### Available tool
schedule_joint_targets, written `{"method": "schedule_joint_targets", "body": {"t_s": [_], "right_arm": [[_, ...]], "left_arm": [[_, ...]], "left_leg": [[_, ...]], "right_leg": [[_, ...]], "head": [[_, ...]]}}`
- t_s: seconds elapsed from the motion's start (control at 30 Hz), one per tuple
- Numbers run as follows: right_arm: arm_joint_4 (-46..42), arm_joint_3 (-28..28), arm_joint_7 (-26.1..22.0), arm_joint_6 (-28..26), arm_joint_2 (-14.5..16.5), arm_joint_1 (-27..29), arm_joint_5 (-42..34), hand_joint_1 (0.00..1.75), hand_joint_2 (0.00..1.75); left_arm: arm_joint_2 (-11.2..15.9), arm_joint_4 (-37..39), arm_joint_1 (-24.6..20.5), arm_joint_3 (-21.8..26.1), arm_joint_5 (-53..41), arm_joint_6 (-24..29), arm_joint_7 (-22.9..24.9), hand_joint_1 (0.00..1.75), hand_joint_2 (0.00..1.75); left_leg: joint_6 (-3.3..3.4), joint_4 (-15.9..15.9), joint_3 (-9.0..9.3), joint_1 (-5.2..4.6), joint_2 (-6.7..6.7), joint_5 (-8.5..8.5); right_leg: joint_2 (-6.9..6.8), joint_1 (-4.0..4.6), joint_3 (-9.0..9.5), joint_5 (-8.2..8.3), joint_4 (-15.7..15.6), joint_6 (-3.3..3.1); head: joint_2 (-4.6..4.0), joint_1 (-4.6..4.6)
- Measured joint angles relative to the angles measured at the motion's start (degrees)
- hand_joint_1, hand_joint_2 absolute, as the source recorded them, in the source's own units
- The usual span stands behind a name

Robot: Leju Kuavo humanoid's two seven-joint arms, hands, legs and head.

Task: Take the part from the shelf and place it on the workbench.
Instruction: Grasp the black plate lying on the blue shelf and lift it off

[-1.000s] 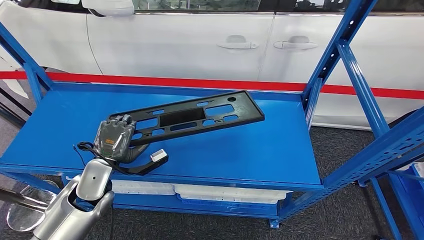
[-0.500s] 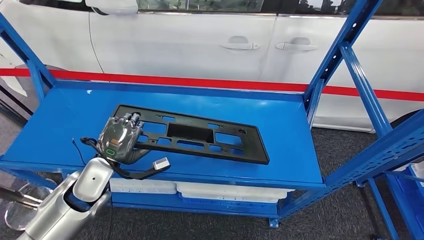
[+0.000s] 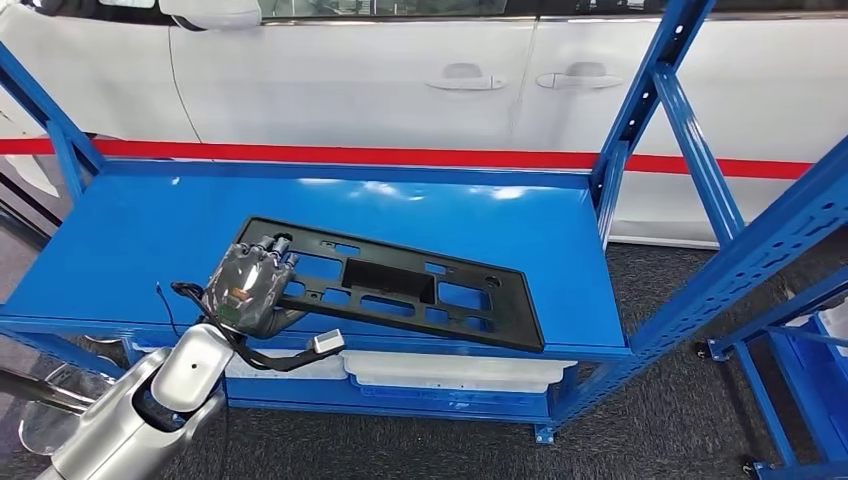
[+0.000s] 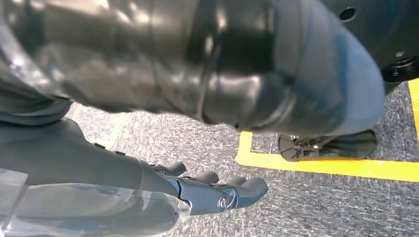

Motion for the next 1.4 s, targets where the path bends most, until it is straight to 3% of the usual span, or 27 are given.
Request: {"method": "schedule_joint_targets", "body": {"t_s": [0.1, 0.13, 0.17, 0.23, 0.3, 0.37, 0.43, 0.47, 0.5, 0.57, 0.6, 0.63, 0.67, 0.7, 0.77, 0.83, 0.87, 0.93, 0.97, 1.03, 1.1, 1.13, 1.2, 1.23, 1.27, 1.33, 1.4], "right_arm": [[0.0, 0.0, 0.0, 0.1, 0.0, 0.0, -0.3, 0.00, 0.00], [0.0, 0.0, 0.0, 0.2, 0.0, 0.0, -0.3, 0.00, 0.00], [0.0, 0.0, 0.1, 0.2, 0.0, 0.0, -0.4, 0.00, 0.00], [0.0, 0.0, 0.1, 0.2, 0.0, 0.0, -0.6, 0.00, 0.00], [0.0, 0.0, 0.3, 0.3, 0.0, 0.0, -0.9, 0.00, 0.00], [0.0, 0.0, 0.4, 0.5, 0.0, 0.0, -1.1, 0.00, 0.00], [-0.1, 0.0, 0.5, 0.8, 0.1, 0.1, -1.2, 0.00, 0.00], [-0.1, 0.0, 0.5, 0.9, 0.2, 0.2, -1.2, 0.00, 0.00], [-0.1, 0.0, 0.6, 1.0, 0.2, 0.2, -1.1, 0.00, 0.00], [-0.2, 0.0, 0.6, 1.0, 0.3, 0.2, -1.1, 0.00, 0.00], [-0.2, 0.0, 0.6, 1.0, 0.3, 0.2, -1.1, 0.00, 0.00], [-0.2, 0.0, 0.6, 1.0, 0.4, 0.2, -1.1, 0.00, 0.00], [-0.2, 0.0, 0.6, 1.0, 0.4, 0.2, -1.1, 0.00, 0.00], [-0.2, 0.0, 0.6, 1.0, 0.4, 0.2, -1.1, 0.00, 0.00], [-0.2, 0.0, 0.6, 1.0, 0.3, 0.1, -1.1, 0.00, 0.00], [-0.2, 0.0, 0.6, 1.0, 0.3, 0.0, -1.1, 0.00, 0.00], [-0.3, 0.0, 0.5, 1.0, 0.3, 0.0, -1.1, 0.00, 0.00], [-0.3, 0.0, 0.5, 1.0, 0.3, 0.0, -1.1, 0.00, 0.00], [-0.3, 0.0, 0.5, 1.0, 0.3, 0.0, -1.1, 0.00, 0.00], [-0.3, 0.0, 0.5, 1.0, 0.3, -0.1, -1.1, 0.00, 0.00], [-0.2, 0.0, 0.5, 1.0, 0.3, -0.1, -1.1, 0.00, 0.00], [-0.2, 0.0, 0.5, 1.0, 0.3, -0.1, -1.0, 0.00, 0.00], [-0.2, 0.0, 0.5, 1.0, 0.3, -0.1, -1.0, 0.00, 0.00], [-0.2, 0.0, 0.5, 1.0, 0.3, -0.1, -1.0, 0.00, 0.00], [-0.2, 0.0, 0.5, 1.0, 0.3, -0.1, -1.0, 0.00, 0.00], [-0.2, 0.0, 0.5, 1.0, 0.3, -0.1, -1.0, 0.00, 0.00], [-0.2, 0.0, 0.5, 1.0, 0.3, -0.1, -0.9, 0.00, 0.00]], "left_arm": [[0.4, 0.0, 0.1, -0.3, 0.0, 0.3, 0.0, 1.75, 0.00], [0.5, 0.0, 0.2, -0.4, 0.0, 0.4, 0.1, 1.75, 0.00], [0.5, 0.0, 0.2, -0.5, 0.0, 0.4, 0.2, 1.75, 0.00], [0.7, -0.2, 0.1, -0.6, 0.0, 0.4, 0.9, 1.75, 0.00], [0.8, -0.6, -0.1, -0.8, 0.0, 0.4, 2.3, 1.75, 0.00], [1.3, -1.0, -0.4, -1.1, 0.0, 0.7, 4.2, 1.75, 0.00], [2.1, -1.6, -0.5, -1.5, 0.0, 1.4, 5.9, 1.75, 0.00], [2.5, -2.0, -0.6, -1.6, 0.0, 1.8, 6.4, 1.75, 0.00], [3.0, -2.4, -0.6, -1.8, 0.0, 2.2, 6.7, 1.75, 0.00], [3.7, -2.9, -0.5, -2.0, 0.0, 2.6, 6.8, 1.75, 0.00], [4.0, -3.0, -0.4, -2.1, 0.0, 2.6, 6.8, 1.75, 0.00], [4.2, -3.1, -0.3, -2.2, 0.0, 2.6, 6.8, 1.75, 0.00], [4.4, -3.1, -0.2, -2.3, 0.0, 2.6, 6.8, 1.75, 0.00], [4.6, -3.2, -0.2, -2.4, 0.0, 2.7, 6.8, 1.75, 0.00], [4.9, -3.4, -0.1, -2.5, 0.0, 2.9, 6.9, 1.75, 0.00], [5.3, -3.8, -0.1, -2.6, 0.0, 3.3, 7.2, 1.75, 0.00], [5.5, -3.9, -0.1, -2.7, 0.0, 3.4, 7.5, 1.75, 0.00], [5.8, -4.1, -0.2, -3.1, 0.0, 3.5, 8.0, 1.75, 0.00], [6.0, -4.1, -0.3, -3.3, 0.0, 3.5, 8.2, 1.75, 0.00], [6.3, -4.1, -0.5, -3.7, 0.0, 3.5, 8.4, 1.75, 0.00], [6.4, -4.1, -0.6, -4.2, 0.0, 3.4, 8.5, 1.75, 0.00], [6.5, -4.1, -0.6, -4.4, 0.0, 3.4, 8.5, 1.75, 0.00], [6.6, -4.1, -0.6, -4.8, 0.0, 3.4, 8.5, 1.75, 0.00], [6.6, -4.1, -0.6, -4.9, 0.0, 3.4, 8.6, 1.75, 0.00], [6.6, -4.1, -0.7, -5.0, 0.0, 3.4, 8.6, 1.75, 0.00], [6.6, -4.2, -1.0, -5.2, 0.0, 3.4, 8.6, 1.75, 0.00], [6.6, -4.2, -1.2, -5.3, 0.0, 3.5, 8.8, 1.75, 0.00]], "left_leg": [[-0.72, 9.6, -2.85, 0.24, 0.00, -6.17], [-0.88, 11.3, -2.97, 0.28, 0.00, -6.60], [-0.98, 11.1, -2.16, 0.34, 0.00, -5.91], [-0.98, 5.3, 2.19, 0.46, 0.00, -2.72], [-0.67, -1.9, 6.73, 0.31, -0.10, -1.38], [-0.15, -4.7, 7.86, 0.00, -0.26, -1.46], [0.63, -4.9, 7.03, 0.07, -0.16, -0.50], [1.18, -5.0, 6.57, 0.18, -0.03, 0.12], [1.70, -5.1, 6.02, 0.30, 0.12, 0.82], [2.40, -5.1, 4.54, 0.26, 0.24, 2.12], [2.50, -5.0, 3.68, 0.13, 0.26, 2.74], [2.52, -4.8, 2.76, 0.00, 0.26, 3.34], [2.49, -4.7, 1.86, -0.13, 0.26, 3.87], [2.42, -4.4, 1.00, -0.25, 0.26, 4.31], [2.18, -3.8, -0.39, -0.51, 0.23, 4.97], [1.69, -3.3, -1.20, -0.65, 0.26, 5.66], [1.35, -3.3, -1.42, -0.62, 0.29, 6.07], [0.65, -3.3, -1.69, -0.45, 0.25, 6.55], [0.34, -2.7, -2.09, -0.39, 0.18, 5.65], [-0.20, 1.3, -3.52, -0.20, 0.08, 1.08], [-0.71, 8.1, -5.00, 0.06, 0.09, -3.72], [-0.95, 10.8, -5.14, 0.19, 0.09, -4.33], [-1.28, 11.4, -3.23, 0.43, 0.10, -1.76], [-1.40, 8.9, -0.89, 0.57, 0.10, 0.00], [-1.48, 5.1, 2.01, 0.63, 0.08, 0.51], [-0.96, -2.2, 6.78, 0.46, -0.08, -0.64], [0.01, -4.6, 7.68, 0.11, -0.24, -1.39]], "right_leg": [[-0.14, 0.11, -1.34, 1.07, 0.0, -0.57], [-0.15, 0.14, -1.87, 1.45, 0.1, -0.53], [-0.16, 0.15, -2.43, 1.82, 0.2, -0.44], [-0.14, 0.11, -3.46, 2.50, 0.6, -0.08], [-0.10, 0.20, -4.19, 3.21, 0.9, 0.57], [-0.09, 0.29, -4.44, 4.16, 0.7, 1.32], [-0.03, 0.32, -4.62, 4.64, 0.5, 2.03], [-0.02, 0.30, -4.96, 3.55, 1.1, 2.30], [-0.01, 0.28, -5.56, 1.40, 2.8, 2.53], [-0.07, 0.17, -7.34, -4.54, 9.2, 2.79], [-0.07, 0.17, -8.10, -6.45, 12.9, 2.90], [-0.07, 0.19, -8.29, -6.97, 15.5, 2.96], [-0.07, 0.23, -7.69, -6.21, 16.5, 2.91], [-0.07, 0.30, -6.10, -4.68, 15.4, 2.73], [-0.04, 0.63, -0.44, -2.61, 8.2, 1.91], [-0.02, 1.02, 4.15, -3.08, 1.1, 1.05], [-0.01, 1.20, 5.02, -3.47, -0.6, 0.75], [-0.12, 1.17, 4.70, -2.72, -1.3, 0.18], [-0.24, 1.02, 4.32, -2.08, -1.6, -0.28], [-0.47, 0.73, 3.09, -0.64, -2.0, -0.99], [-0.48, 0.75, 1.35, 0.64, -1.9, -1.15], [-0.50, 0.74, 0.40, 1.27, -1.7, -1.07], [-0.55, 0.62, -1.57, 2.38, -1.2, -0.76], [-0.55, 0.53, -2.55, 2.85, -0.7, -0.52], [-0.53, 0.51, -3.43, 3.26, -0.3, -0.22], [-0.47, 0.55, -4.51, 4.11, 0.5, 0.52], [-0.41, 0.61, -4.76, 5.20, 0.4, 1.28]], "head": [[-0.01, 0.00], [-0.01, 0.01], [-0.01, 0.01], [0.00, 0.01], [0.01, 0.00], [0.00, 0.00], [0.00, 0.01], [-0.01, 0.02], [-0.01, 0.02], [0.00, 0.02], [0.01, 0.01], [0.01, 0.01], [0.00, 0.01], [0.01, 0.01], [0.00, 0.01], [0.01, 0.00], [0.01, 0.00], [0.00, 0.01], [0.00, 0.01], [-0.01, 0.01], [0.00, -0.01], [0.00, 0.00], [-0.01, 0.01], [-0.01, 0.00], [-0.01, -0.01], [-0.01, 0.00], [-0.01, 0.01]]}}
